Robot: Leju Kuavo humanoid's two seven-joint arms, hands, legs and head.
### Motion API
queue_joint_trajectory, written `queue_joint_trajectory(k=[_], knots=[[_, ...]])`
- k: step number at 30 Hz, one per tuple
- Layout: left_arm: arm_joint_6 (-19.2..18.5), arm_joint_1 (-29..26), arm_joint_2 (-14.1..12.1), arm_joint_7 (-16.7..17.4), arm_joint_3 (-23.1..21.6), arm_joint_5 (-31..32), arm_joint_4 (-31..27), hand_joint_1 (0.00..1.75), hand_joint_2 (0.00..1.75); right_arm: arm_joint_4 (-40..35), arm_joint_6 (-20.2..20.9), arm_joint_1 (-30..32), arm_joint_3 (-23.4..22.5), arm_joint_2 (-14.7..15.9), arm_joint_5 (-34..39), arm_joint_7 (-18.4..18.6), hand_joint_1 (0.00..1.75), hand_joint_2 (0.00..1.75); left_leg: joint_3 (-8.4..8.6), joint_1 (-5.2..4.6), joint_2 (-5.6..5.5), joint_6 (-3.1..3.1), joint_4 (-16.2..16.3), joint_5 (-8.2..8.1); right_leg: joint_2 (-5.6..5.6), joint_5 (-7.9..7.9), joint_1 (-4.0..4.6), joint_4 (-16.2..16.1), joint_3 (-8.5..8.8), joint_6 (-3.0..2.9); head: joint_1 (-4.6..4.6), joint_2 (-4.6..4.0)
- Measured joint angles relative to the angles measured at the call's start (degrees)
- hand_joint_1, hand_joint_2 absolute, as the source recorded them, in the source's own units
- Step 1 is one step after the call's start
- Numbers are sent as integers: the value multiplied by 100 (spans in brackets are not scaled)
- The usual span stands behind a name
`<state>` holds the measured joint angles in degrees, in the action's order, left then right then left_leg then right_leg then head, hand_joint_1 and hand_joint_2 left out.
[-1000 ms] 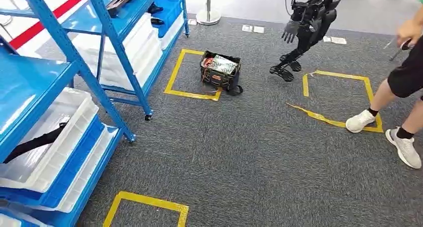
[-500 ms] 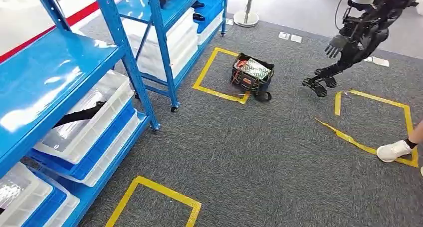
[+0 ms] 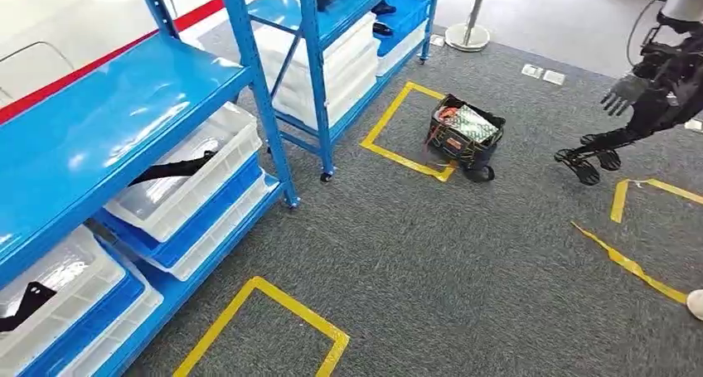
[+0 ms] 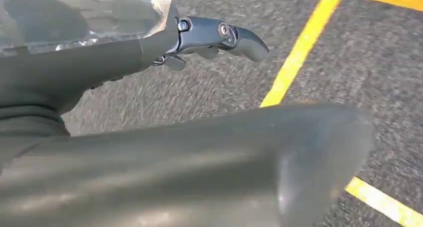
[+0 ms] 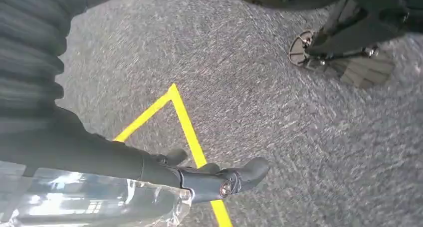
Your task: Take the parts from the cabinet and place them on the table.
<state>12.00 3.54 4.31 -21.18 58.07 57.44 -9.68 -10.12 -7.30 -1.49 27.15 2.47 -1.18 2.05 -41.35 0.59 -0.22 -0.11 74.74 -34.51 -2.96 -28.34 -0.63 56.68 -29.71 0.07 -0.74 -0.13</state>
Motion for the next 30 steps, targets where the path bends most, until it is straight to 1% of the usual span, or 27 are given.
queue_joint_trajectory(k=[1, 2, 3, 4, 5, 7, 8, 9, 10, 11, 12, 13, 14, 15, 16, 18, 19, 20, 21, 23, 24, 25, 26, 27, 28, 29, 30], knots=[[0, -10, 2, -7, 2, 0, 0, 0, 0, 0, 0, -6, 0, -2, 0, 0, 0, 175, 123, 0, 14, 8, -209, 157, -68, -5, 3, 1, -9, -3, -4, 0], [2, -13, -2, -9, 2, -2, 0, 0, 0, 0, 4, -9, 0, -4, 0, 0, 0, 175, 350, -1, 49, 21, -593, 363, -131, -12, 4, 1, -5, -8, -7, 0], [4, -9, -4, -11, 2, -2, 0, 0, 0, 0, 7, -11, 0, -9, 0, 0, 0, 175, 636, -2, 131, 41, -1072, 567, -193, -18, 5, 1, 4, -8, -4, 0], [4, 2, -9, -13, 2, -4, 0, 0, 0, 0, 7, -15, 0, -13, 0, 0, 0, 175, 905, -10, 356, 78, -1488, 676, -249, -32, 18, 2, 77, 8, -7, 0], [7, 30, -13, -15, 2, -4, 0, 0, 0, 0, 7, -3, 2, -13, 2, 0, 0, 175, 1002, -56, 524, 86, -1732, 665, -304, -70, 111, 47, 50, 61, -16, 0], [26, 40, -13, -46, 0, -7, 0, 0, 0, 0, 7, -17, 0, -13, 9, 4, 0, 175, 952, -78, 379, 132, -1683, 685, -415, -61, 96, 24, 77, 90, 15, 0], [48, 16, -13, -65, 2, -9, 0, 0, 0, 0, 4, -38, 2, -18, 13, 4, 0, 175, 934, -97, 302, 167, -1691, 691, -486, -57, 84, 13, 97, 125, 26, 0], [59, 4, -11, -88, 2, -9, 0, 0, 0, -2, 0, -45, 2, -17, 18, 9, 0, 175, 965, -65, 227, 222, -1747, 732, -498, -80, 96, 25, 111, 167, 13, 0], [61, 1, 2, -116, 2, -9, 0, 0, 0, -2, -7, -48, 2, -6, 22, 11, 0, 175, 975, -42, 182, 259, -1775, 767, -152, -168, 53, 149, 31, 197, 29, 0], [74, 12, -9, -122, 2, -15, 0, 0, 0, -2, -7, -40, 2, -2, 33, 11, 0, 175, 959, -25, 128, 292, -1775, 783, 82, -330, 47, 433, -100, 170, 39, 0], [74, 34, -11, -135, 2, -17, -2, 0, 0, 0, -7, -29, 2, -4, 33, 11, 0, 175, 940, -23, 59, 312, -1775, 796, 195, -526, 33, 868, -304, 143, 50, 0], [74, 43, -7, -140, 2, -17, -2, 0, 0, 0, -7, -14, 2, -2, 39, 11, 0, 175, 920, -24, -23, 322, -1774, 804, 241, -704, 23, 1344, -531, 131, 50, 0], [74, 38, -4, -144, 2, -17, 0, 0, 0, 0, -7, -5, 2, -2, 44, 11, 0, 175, 908, -25, -107, 325, -1772, 813, 258, -816, 20, 1742, -725, 146, 55, 0], [74, 24, -4, -144, 2, -17, 0, 0, 0, 0, -7, 5, 2, -2, 46, 13, 0, 175, 906, -24, -189, 314, -1771, 820, 266, -810, 11, 1883, -801, 188, 52, 0], [74, 9, 0, -144, 2, -17, 0, 0, 0, 0, -7, 15, 2, 0, 50, 13, 0, 175, 907, -14, -267, 305, -1768, 826, 267, -698, -7, 1722, -733, 247, 55, 0], [74, 5, 11, -146, 2, -17, 0, 0, 0, 0, -13, 9, 0, 9, 59, 13, 0, 175, 915, 14, -433, 267, -1757, 838, 331, -267, -61, 731, -260, 399, 55, 0], [74, 9, 11, -151, 2, -17, 0, 0, 0, 0, -15, 8, 2, 9, 61, 13, 0, 175, 903, 18, -501, 229, -1741, 838, 534, -104, -108, 246, -27, 456, 59, 0], [76, 17, 4, -155, 2, -15, 0, 0, 0, 0, -15, 8, 0, -7, 70, 13, 0, 175, 867, -20, -561, 176, -1693, 825, 707, -112, -100, 78, 21, 414, 79, 0], [81, 16, 2, -164, 2, -13, -2, 0, 0, 0, -18, 5, 0, -9, 79, 13, 0, 175, 850, -18, -604, 147, -1699, 838, 626, -83, -107, 74, -3, 341, 64, 0], [83, -12, 4, -166, 2, -4, 0, 0, 0, 0, -24, -18, 0, -13, 81, 28, 0, 175, 824, 10, -700, 77, -1749, 881, 537, -74, -53, 94, 41, 247, 59, 0], [83, -31, 2, -166, 2, -4, 0, 0, 0, 0, -24, -16, 2, -26, 81, 28, 0, 175, 810, 23, -753, 49, -1743, 898, 466, -44, -86, 70, 37, 194, 55, 0], [85, -41, -4, -166, 2, -4, 0, 0, 0, 0, -31, -24, 0, -24, 83, 28, 0, 175, 785, 19, -505, 37, -1666, 827, 396, -15, -112, 62, 36, 146, 48, 0], [85, -39, 0, -164, 2, -4, 0, 0, 0, 0, -33, -18, 0, -22, 81, 24, 0, 175, 680, 2, -225, 22, -1442, 645, 354, -21, -104, 62, 29, 87, 11, 0], [85, -24, 2, -164, 2, -4, 0, 0, 0, 0, -33, -6, 0, -24, 77, 22, 0, 175, 497, 8, -90, 7, -1053, 402, 280, -26, -87, 63, 21, 41, -33, 0], [85, -5, 4, -164, 0, -4, 0, 0, 0, 0, -33, 10, 0, -24, 74, 22, 0, 175, 258, 12, -37, -7, -552, 153, 191, -33, -63, 64, 12, 31, -31, 0], [85, -3, 9, -164, 0, -4, 0, 0, 0, 0, -33, 23, 0, -22, 74, 22, 0, 175, 51, 13, -18, -18, -129, -12, 105, -36, -45, 65, 0, 26, -33, 0], [85, -12, 9, -164, 0, -4, 0, 0, 0, 0, -33, 25, 0, -22, 74, 22, 0, 175, -60, 14, -10, -25, 109, -51, 27, -38, -33, 66, -7, 24, -35, 0]])
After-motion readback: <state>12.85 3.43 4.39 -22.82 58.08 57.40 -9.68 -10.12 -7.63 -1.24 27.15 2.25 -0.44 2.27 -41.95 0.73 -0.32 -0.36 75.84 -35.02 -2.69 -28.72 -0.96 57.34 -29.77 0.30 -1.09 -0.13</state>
